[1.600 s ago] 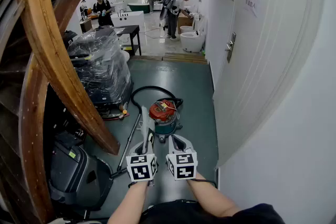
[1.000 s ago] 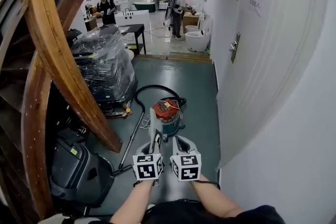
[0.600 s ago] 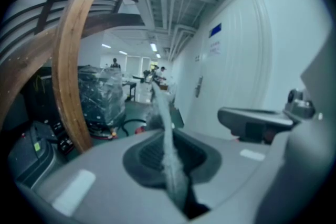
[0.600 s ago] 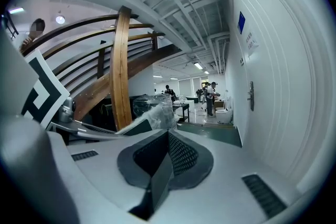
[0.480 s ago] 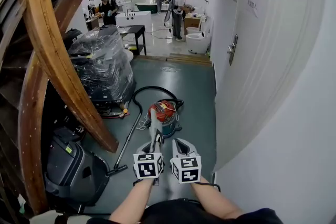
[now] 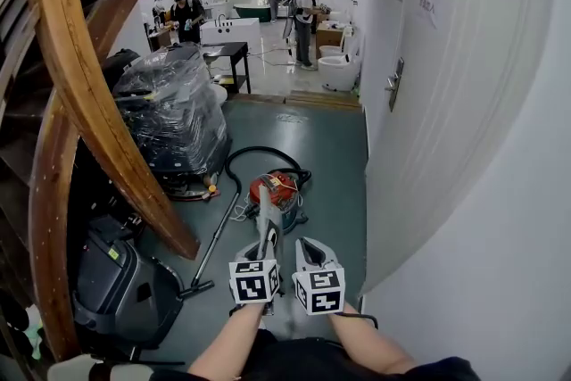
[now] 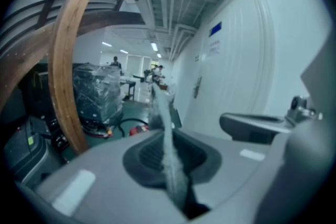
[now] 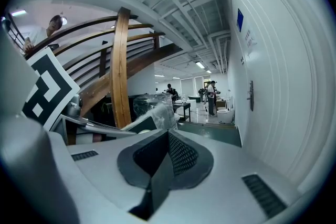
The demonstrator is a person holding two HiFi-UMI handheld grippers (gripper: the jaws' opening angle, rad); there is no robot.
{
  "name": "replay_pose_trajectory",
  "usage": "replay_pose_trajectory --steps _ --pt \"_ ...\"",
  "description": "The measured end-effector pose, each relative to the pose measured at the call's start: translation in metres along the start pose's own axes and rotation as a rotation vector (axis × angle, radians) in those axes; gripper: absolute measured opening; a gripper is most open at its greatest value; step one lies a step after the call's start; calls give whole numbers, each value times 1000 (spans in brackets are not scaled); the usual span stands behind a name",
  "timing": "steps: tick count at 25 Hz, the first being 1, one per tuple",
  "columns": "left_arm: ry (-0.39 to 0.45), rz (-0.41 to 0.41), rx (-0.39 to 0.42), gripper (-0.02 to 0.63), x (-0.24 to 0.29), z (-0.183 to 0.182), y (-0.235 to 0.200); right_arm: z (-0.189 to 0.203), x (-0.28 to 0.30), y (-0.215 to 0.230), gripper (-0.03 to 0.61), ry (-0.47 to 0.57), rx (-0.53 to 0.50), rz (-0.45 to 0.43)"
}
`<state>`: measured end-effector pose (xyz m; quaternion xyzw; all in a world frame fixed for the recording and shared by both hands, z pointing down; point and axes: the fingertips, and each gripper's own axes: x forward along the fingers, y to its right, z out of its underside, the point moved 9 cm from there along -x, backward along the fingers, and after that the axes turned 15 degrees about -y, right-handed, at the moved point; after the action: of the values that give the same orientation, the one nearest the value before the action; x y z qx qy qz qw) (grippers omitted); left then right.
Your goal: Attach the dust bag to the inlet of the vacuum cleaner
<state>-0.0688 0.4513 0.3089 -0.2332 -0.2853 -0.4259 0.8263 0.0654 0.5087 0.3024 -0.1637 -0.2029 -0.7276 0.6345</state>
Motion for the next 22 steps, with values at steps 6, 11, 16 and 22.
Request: replay_pose_trajectory --steps 6,11,16,22 --pt "0 5 7 23 17 -9 -5 -1 16 7 -2 -3 0 3" --pt "1 18 9 23 44 -24 -23 -11 47 12 -2 -4 -9 11" --pt "11 25 -5 23 70 -50 -44 -29 84 16 -2 -18 -28 5" --pt "7 27 -20 23 102 -87 -76 -61 133 20 -2 -34 -41 -5"
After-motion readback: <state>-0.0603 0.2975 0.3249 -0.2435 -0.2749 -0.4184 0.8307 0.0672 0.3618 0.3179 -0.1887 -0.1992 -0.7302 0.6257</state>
